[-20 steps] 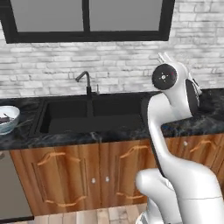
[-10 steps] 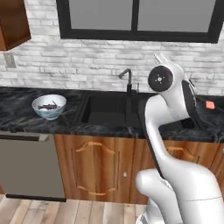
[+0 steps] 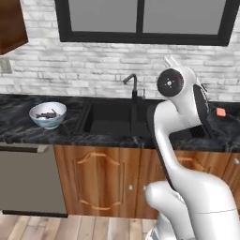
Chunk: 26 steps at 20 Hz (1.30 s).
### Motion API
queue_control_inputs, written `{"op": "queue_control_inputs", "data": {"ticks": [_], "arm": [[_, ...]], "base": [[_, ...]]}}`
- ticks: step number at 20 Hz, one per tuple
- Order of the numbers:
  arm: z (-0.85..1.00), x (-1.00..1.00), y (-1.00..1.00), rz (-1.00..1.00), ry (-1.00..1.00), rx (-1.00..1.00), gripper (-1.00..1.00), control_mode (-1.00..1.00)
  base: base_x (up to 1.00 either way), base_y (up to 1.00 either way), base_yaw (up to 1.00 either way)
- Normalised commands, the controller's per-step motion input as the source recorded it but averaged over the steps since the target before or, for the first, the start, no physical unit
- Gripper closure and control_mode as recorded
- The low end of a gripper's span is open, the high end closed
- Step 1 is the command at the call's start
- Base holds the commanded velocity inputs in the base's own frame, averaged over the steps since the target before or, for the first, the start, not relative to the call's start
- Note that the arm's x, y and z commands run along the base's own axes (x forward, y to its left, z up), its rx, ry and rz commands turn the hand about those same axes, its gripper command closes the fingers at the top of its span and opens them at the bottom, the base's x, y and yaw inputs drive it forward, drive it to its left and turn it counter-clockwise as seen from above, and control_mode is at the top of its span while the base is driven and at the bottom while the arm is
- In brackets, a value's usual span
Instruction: Move the cup from next to the sink to the open cabinet. Then, move the bowl with the fish to the fridge to clear the area for faucet cleaning.
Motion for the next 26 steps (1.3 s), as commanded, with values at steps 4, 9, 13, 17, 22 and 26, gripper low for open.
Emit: {"op": "queue_control_inputs", "data": {"ticks": [4, 9, 13, 17, 22, 26], "arm": [[0.00, 0.00, 0.00, 0.00, 0.00, 0.00, -1.00, 1.00], [0.00, 0.00, 0.00, 0.00, 0.00, 0.00, -1.00, 1.00], [0.00, 0.00, 0.00, 0.00, 0.00, 0.00, -1.00, 1.00], [0.00, 0.00, 0.00, 0.00, 0.00, 0.00, -1.00, 1.00], [0.00, 0.00, 0.00, 0.00, 0.00, 0.00, -1.00, 1.00], [0.00, 0.00, 0.00, 0.00, 0.00, 0.00, -1.00, 1.00]], "base": [[0.78, 0.24, 0.03], [0.74, 1.00, -0.02], [0.20, 1.00, -0.30], [0.53, 1.00, -0.49], [0.60, 0.97, -0.51], [0.49, 0.26, -0.08]]}}
